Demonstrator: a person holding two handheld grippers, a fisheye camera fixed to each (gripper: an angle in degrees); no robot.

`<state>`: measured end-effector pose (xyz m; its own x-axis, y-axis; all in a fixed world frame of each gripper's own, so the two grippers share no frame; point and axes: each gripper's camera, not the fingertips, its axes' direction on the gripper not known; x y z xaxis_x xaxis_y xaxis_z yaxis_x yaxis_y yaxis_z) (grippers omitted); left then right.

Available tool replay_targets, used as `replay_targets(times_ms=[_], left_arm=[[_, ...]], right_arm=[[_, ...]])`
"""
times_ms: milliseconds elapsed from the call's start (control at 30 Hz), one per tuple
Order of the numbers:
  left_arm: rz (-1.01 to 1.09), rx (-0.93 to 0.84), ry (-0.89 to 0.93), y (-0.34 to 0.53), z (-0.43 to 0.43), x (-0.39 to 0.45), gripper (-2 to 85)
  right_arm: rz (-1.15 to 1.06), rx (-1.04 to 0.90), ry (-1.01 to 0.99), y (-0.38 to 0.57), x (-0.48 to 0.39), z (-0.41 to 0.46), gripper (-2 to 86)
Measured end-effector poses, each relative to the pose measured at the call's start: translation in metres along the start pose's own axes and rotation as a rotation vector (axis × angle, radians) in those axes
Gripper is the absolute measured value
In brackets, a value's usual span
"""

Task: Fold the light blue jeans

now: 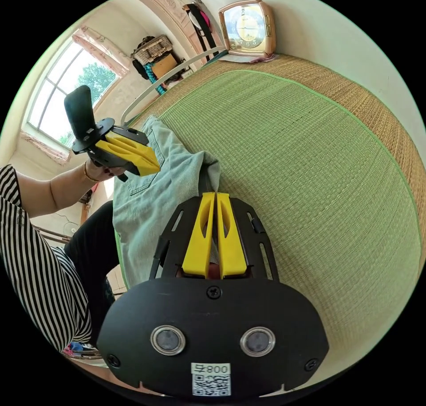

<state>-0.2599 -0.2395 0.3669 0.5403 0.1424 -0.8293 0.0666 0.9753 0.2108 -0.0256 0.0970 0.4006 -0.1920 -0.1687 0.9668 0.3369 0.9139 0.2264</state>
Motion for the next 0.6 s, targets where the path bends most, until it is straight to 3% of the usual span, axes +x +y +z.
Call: replay_targets(times_ms=[167,500,600], left_arm=[[-0.024,-0.166,-0.095,-0.006,0.06,-0.012,0.1],[-0.039,-0.099,-0.103,-0.008,0.065,-0.007,0.1],[-0.043,-0.203,-0.121,-0.006,0.089,-0.011,0.1]], right_arm=[[0.108,0.051,0.01,0.003,0.018,-0.003,0.4],[0.159,0.213,0.074,0.074,-0.011,-0.054,5.9],[0.146,0.154,0.115,0.095,-0.036,-0.043,7.6]])
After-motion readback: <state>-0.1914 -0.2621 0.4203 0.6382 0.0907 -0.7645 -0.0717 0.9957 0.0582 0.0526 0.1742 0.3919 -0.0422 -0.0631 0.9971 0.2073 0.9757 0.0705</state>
